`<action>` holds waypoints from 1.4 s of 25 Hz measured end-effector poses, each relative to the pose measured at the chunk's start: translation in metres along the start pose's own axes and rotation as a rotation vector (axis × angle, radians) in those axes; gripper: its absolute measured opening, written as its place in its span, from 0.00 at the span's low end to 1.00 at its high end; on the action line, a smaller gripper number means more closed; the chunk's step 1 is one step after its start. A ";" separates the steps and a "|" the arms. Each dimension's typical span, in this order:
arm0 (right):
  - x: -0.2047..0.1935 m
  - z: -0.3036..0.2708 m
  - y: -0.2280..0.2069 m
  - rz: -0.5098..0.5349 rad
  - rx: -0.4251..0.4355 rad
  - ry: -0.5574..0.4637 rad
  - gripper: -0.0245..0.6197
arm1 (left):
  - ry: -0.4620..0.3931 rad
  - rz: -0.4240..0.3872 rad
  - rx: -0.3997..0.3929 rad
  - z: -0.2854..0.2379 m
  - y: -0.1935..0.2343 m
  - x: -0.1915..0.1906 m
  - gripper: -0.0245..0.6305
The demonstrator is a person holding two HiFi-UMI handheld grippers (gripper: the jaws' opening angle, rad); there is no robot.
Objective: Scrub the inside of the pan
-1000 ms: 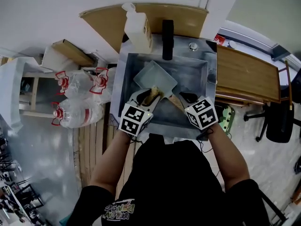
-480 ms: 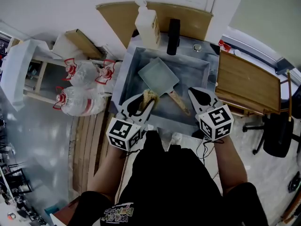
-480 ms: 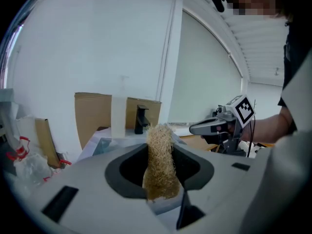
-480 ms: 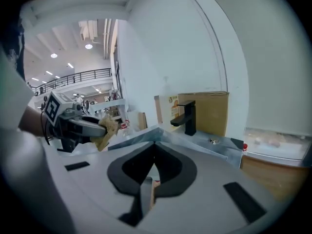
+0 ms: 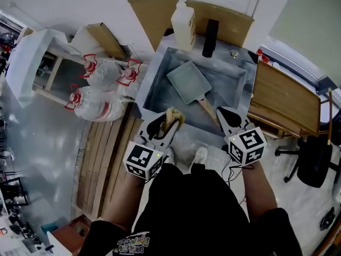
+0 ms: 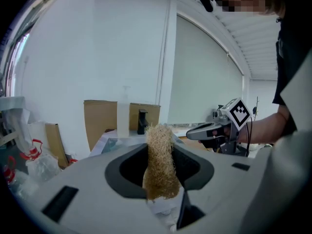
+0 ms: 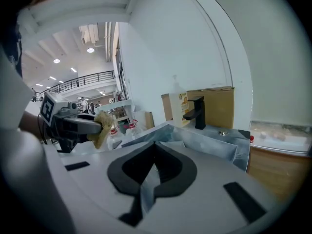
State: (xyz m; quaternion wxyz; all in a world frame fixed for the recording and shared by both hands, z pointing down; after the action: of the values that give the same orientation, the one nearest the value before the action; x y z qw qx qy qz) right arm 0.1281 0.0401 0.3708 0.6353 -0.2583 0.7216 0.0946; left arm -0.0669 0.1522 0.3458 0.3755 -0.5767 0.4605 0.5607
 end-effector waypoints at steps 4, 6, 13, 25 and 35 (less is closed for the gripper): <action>0.003 0.003 0.019 0.010 -0.013 -0.013 0.05 | -0.010 0.006 -0.014 0.015 0.002 0.000 0.26; 0.005 0.003 0.030 0.013 -0.030 -0.022 0.05 | -0.015 0.011 -0.031 0.022 0.004 0.000 0.26; 0.003 0.007 0.078 0.027 -0.092 -0.036 0.05 | -0.031 0.020 -0.122 0.050 0.014 0.002 0.26; -0.006 0.036 0.152 0.036 -0.232 -0.072 0.05 | -0.048 0.012 -0.267 0.097 0.019 0.005 0.26; -0.011 0.048 0.174 0.036 -0.293 -0.087 0.05 | -0.057 0.009 -0.343 0.106 0.015 0.003 0.26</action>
State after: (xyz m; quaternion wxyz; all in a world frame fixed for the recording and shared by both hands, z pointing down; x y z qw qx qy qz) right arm 0.0843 0.2131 0.3398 0.6196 -0.3309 0.6764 0.2216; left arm -0.1129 0.2483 0.3344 0.2821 -0.6140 0.3499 0.6488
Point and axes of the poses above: the fingertips, and each gripper's own axes: z backward along the fingers, y to its left, x out of its top, the point moved 7 cm from there along z, backward along the fingers, and after that the axes turned 14 degrees about -y, right-handed, at the moved point
